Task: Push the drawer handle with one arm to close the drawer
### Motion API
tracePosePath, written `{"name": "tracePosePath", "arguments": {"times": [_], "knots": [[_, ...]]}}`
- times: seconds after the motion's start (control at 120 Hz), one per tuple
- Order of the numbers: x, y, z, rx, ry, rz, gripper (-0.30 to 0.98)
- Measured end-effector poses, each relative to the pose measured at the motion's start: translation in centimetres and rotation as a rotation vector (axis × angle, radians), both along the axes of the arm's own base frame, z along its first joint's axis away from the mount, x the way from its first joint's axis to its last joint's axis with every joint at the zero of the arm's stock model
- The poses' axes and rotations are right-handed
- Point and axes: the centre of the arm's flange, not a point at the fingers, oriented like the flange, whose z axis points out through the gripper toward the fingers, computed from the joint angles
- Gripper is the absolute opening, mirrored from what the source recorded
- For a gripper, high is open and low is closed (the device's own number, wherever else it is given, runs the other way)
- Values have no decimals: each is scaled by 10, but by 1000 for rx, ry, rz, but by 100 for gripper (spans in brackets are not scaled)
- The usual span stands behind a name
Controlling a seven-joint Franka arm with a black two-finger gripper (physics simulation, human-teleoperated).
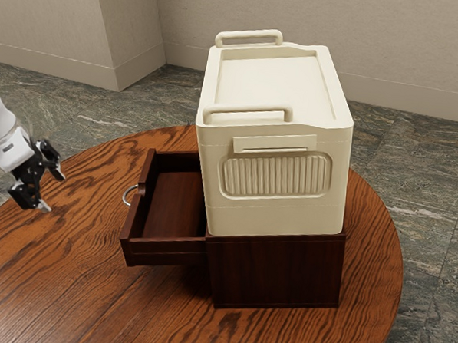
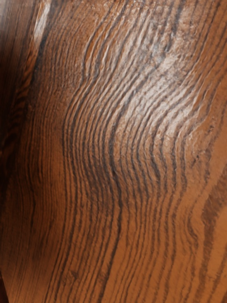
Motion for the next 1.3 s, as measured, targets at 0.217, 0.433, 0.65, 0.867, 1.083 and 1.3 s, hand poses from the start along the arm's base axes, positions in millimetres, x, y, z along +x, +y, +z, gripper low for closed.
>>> {"name": "tracePosePath", "arguments": {"times": [0.217, 0.433, 0.65, 0.867, 1.083, 1.3], "knots": [[4, -8, -3, -99, 17, 4, 57], [18, -32, -7, -163, 21, -28, 12], [39, -27, 4, -178, -4, 3, -4], [62, -34, -3, -189, 10, 1, -8], [72, -53, -18, -197, 41, -12, -9], [83, -65, -25, -194, 55, -17, -10]]}}
